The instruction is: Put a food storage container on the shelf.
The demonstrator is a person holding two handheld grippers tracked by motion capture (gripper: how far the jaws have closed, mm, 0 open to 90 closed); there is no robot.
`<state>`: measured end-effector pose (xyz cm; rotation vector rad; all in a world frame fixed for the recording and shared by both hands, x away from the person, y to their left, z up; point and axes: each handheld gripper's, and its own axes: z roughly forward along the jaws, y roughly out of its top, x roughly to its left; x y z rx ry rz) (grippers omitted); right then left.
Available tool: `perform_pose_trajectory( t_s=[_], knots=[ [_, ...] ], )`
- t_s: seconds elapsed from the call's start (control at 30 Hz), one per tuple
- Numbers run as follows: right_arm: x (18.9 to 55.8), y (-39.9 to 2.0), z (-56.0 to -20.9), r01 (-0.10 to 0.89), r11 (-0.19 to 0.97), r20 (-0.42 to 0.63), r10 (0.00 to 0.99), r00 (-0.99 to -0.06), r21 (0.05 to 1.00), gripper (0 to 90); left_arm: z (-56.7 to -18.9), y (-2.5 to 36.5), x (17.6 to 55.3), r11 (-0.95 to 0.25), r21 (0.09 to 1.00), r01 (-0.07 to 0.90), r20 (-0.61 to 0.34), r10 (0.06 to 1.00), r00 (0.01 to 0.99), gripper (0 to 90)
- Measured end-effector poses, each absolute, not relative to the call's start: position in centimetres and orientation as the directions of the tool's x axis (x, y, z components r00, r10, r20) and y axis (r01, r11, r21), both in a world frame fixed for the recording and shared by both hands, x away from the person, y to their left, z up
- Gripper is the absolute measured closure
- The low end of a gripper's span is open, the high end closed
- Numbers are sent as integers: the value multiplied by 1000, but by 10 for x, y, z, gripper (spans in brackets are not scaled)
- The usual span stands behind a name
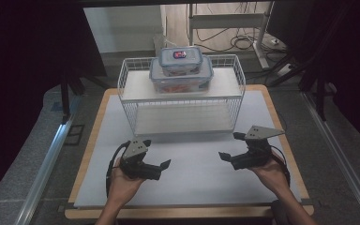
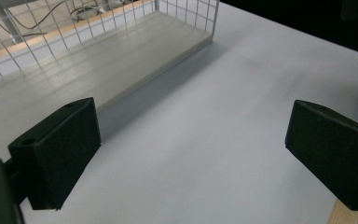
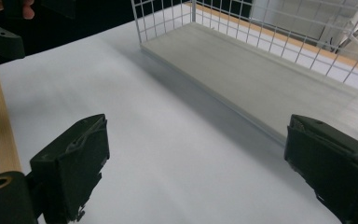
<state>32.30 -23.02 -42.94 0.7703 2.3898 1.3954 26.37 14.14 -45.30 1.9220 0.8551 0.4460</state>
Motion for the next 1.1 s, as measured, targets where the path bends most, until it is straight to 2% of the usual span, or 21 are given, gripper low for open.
perform_pose_trajectory(
  t_s=[0.23,0.7,1.1],
  knots=[
    [317,-237,-447,317,409,25,580,-814,856,62,-469,151,254,-284,872,398,-60,746,663,32],
    [305,-248,-470,326,459,-14,595,-803,826,60,-490,167,237,-298,855,425,-27,792,610,31],
    [299,-259,-490,371,492,-19,621,-784,787,61,-511,173,224,-370,795,481,17,805,592,31]
  ],
)
